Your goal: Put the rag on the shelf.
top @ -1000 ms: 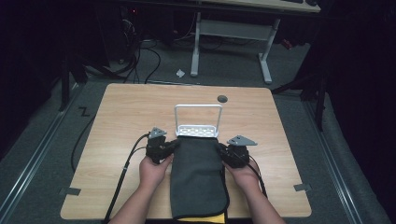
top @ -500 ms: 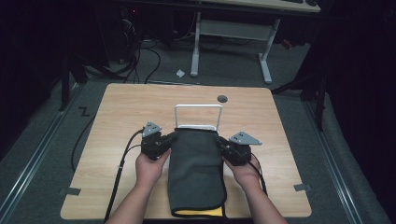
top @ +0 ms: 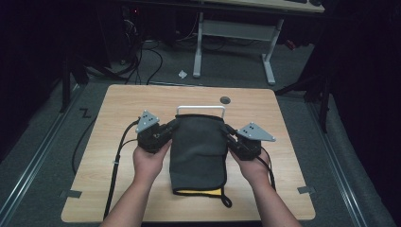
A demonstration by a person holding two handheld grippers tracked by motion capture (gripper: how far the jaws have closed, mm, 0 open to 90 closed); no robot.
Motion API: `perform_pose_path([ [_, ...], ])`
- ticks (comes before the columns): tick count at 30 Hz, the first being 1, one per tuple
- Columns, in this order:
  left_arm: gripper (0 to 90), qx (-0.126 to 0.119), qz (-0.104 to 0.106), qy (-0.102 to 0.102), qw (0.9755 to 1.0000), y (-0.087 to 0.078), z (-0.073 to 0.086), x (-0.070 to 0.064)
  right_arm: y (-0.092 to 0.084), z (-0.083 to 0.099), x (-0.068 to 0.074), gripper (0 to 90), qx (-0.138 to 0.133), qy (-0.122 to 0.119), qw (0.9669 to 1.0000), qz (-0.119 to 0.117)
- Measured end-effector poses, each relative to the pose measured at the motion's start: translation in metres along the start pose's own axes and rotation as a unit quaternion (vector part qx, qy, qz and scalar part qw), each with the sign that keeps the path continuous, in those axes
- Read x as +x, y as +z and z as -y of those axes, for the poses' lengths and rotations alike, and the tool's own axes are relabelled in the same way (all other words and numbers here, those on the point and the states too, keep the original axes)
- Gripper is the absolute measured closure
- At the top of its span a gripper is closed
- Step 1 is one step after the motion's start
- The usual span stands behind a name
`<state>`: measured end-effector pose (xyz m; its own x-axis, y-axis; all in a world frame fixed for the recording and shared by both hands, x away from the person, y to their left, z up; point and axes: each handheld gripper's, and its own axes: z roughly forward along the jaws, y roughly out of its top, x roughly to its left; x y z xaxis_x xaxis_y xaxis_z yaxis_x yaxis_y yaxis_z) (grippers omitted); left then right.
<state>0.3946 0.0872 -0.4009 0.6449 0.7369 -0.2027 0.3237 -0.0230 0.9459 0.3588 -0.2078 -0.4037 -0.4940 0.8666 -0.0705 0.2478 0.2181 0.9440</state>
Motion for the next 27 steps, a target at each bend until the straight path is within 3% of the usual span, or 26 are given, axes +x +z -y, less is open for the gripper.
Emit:
perform_pose_path([
  [12,85.4,-0.053,-0.003,0.027,0.9982,-0.017,-0.042,-0.005,-0.011,-0.045,-0.002,80.6,-0.043,-0.022,0.9987,0.014],
  [22,85.4,-0.097,0.001,0.054,0.9939,-0.029,-0.074,-0.010,-0.020,-0.077,-0.002,80.4,-0.070,-0.038,0.9964,0.027],
  [27,85.4,-0.117,0.001,0.077,0.9902,-0.033,-0.090,-0.015,-0.022,-0.092,-0.004,80.3,-0.080,-0.045,0.9952,0.033],
])
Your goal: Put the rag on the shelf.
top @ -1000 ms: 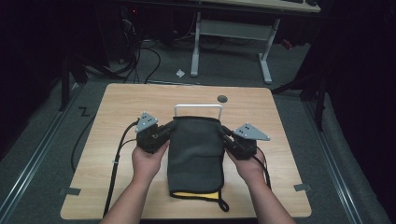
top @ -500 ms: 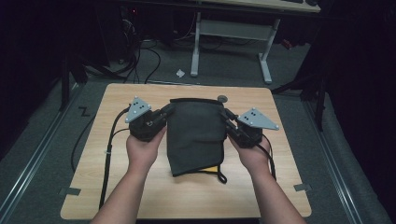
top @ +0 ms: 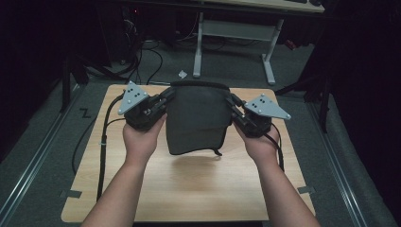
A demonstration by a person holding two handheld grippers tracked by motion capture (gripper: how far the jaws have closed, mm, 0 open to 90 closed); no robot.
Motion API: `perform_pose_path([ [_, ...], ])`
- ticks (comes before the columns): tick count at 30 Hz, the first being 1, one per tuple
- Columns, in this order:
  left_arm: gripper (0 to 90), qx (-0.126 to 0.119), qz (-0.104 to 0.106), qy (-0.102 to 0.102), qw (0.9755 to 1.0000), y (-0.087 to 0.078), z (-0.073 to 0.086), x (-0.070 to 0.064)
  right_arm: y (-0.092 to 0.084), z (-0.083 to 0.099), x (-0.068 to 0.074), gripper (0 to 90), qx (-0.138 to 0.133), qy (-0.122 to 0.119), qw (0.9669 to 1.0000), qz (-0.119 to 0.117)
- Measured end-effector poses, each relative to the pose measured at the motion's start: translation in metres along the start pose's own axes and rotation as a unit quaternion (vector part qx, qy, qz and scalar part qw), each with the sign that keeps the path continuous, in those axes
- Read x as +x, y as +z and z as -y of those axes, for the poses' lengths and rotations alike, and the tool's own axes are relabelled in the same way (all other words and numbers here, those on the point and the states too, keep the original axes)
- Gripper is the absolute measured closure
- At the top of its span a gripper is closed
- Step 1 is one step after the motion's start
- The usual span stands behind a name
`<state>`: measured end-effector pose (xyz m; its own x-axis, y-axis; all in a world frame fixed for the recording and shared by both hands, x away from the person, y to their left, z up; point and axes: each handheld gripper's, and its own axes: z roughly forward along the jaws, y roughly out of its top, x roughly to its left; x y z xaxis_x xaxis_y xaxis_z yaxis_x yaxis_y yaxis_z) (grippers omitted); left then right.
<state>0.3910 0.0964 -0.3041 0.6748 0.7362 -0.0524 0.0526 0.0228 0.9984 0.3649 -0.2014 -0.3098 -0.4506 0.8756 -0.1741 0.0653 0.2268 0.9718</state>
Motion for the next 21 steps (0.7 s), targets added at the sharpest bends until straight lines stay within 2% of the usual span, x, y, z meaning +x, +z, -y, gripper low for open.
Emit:
perform_pose_path([
  [2,85.3,-0.006,-0.002,0.002,1.0000,0.001,-0.004,0.002,-0.001,-0.007,-0.001,80.2,-0.008,-0.004,1.0000,0.003],
  [8,85.3,0.006,-0.007,-0.004,0.9999,0.011,-0.002,0.013,0.007,-0.016,-0.005,80.2,-0.008,-0.007,0.9999,0.007],
  [12,85.3,0.014,-0.009,-0.006,0.9998,0.019,0.004,0.019,0.016,-0.012,-0.007,80.2,-0.002,-0.007,0.9999,0.010],
  [21,85.4,0.041,-0.027,0.001,0.9988,0.049,0.022,0.039,0.051,0.010,-0.020,80.1,0.014,0.022,0.9996,0.009],
])
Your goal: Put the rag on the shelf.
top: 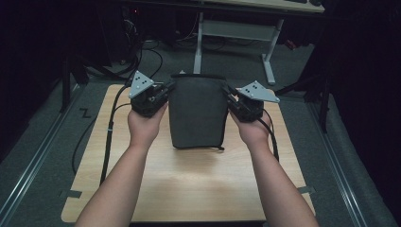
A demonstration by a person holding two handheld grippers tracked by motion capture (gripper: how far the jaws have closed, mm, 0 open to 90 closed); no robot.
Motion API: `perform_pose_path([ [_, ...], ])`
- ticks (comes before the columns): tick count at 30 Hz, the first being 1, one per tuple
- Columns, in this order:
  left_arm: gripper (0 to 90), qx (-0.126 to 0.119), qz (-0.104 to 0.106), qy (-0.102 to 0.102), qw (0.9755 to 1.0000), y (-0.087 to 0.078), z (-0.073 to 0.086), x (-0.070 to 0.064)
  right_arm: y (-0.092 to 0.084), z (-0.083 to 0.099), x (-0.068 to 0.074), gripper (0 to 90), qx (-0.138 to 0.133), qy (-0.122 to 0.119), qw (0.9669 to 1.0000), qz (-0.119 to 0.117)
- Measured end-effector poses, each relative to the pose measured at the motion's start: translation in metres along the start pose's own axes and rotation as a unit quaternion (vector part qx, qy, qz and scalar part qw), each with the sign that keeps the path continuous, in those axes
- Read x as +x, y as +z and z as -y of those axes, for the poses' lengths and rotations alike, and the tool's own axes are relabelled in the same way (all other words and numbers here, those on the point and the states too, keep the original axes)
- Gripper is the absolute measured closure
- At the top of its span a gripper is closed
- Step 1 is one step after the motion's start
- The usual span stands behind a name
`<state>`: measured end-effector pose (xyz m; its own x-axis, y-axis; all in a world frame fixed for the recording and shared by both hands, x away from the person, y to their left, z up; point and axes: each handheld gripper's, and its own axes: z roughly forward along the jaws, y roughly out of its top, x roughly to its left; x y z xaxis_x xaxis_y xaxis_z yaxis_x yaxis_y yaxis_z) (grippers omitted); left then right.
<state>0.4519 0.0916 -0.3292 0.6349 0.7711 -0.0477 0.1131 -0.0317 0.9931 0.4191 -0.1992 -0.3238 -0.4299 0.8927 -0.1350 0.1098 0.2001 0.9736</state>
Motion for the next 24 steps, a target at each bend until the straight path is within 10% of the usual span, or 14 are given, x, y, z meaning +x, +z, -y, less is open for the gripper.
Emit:
perform_pose_path([
  [9,85.3,0.013,-0.013,-0.012,0.9998,0.030,0.005,0.019,0.034,0.006,-0.015,79.9,0.005,0.002,1.0000,0.002],
  [18,85.4,-0.014,-0.007,0.004,0.9999,0.033,-0.011,0.009,0.032,-0.007,-0.028,79.9,-0.009,0.000,0.9999,0.014],
  [24,85.2,0.023,-0.027,0.007,0.9994,0.052,-0.003,0.023,0.048,-0.004,-0.034,79.4,0.010,-0.007,0.9999,0.012],
])
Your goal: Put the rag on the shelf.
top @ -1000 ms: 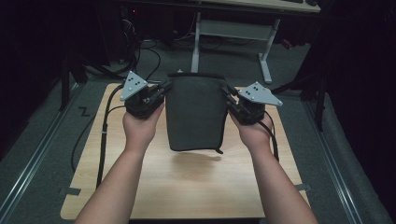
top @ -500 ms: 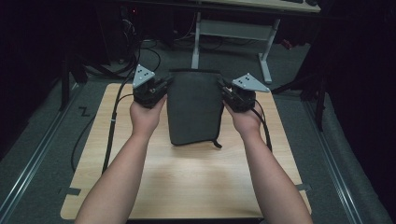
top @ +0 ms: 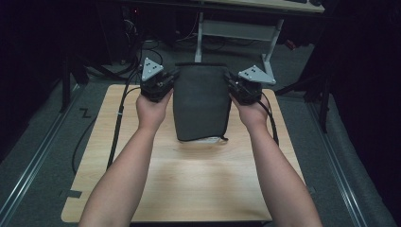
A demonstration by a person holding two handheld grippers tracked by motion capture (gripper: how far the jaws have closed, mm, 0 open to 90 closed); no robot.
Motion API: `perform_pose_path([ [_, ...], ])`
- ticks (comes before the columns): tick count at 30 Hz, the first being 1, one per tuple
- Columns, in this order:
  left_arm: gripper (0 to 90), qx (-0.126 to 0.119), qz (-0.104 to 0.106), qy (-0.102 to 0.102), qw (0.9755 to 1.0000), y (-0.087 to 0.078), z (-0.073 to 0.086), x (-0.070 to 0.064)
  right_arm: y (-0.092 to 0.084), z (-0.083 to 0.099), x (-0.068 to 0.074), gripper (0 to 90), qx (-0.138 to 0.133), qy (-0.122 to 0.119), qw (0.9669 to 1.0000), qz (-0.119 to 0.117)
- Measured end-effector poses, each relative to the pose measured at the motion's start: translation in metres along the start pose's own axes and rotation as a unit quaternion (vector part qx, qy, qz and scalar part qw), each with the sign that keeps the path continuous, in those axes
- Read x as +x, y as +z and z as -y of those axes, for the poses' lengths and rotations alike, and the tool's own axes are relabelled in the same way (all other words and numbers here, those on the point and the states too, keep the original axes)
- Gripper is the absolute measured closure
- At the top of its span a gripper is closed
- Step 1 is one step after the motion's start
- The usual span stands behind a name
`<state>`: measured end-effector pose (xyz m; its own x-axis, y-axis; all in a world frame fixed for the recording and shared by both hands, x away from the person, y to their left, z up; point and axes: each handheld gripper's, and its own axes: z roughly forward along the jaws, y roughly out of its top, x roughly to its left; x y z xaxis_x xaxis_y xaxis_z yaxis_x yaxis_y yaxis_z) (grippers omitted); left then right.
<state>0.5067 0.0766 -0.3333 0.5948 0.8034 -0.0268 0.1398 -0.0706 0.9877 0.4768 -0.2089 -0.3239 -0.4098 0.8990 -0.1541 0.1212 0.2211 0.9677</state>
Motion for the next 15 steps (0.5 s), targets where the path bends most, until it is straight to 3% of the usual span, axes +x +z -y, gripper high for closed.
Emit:
perform_pose_path([
  [3,85.1,0.024,-0.006,0.000,0.9997,0.010,0.009,0.010,0.010,0.006,0.001,79.2,0.011,-0.005,0.9999,-0.005],
  [8,85.0,0.051,0.000,-0.010,0.9987,0.023,0.022,0.020,0.026,0.017,0.000,79.2,0.038,-0.017,0.9991,-0.012],
  [11,85.2,0.073,0.014,-0.033,0.9967,0.031,0.033,0.027,0.034,0.026,-0.003,79.2,0.060,-0.019,0.9978,-0.019],
  [15,85.3,0.097,0.024,-0.040,0.9942,0.036,0.051,0.030,0.040,0.038,-0.005,79.5,0.079,-0.016,0.9964,-0.026],
])
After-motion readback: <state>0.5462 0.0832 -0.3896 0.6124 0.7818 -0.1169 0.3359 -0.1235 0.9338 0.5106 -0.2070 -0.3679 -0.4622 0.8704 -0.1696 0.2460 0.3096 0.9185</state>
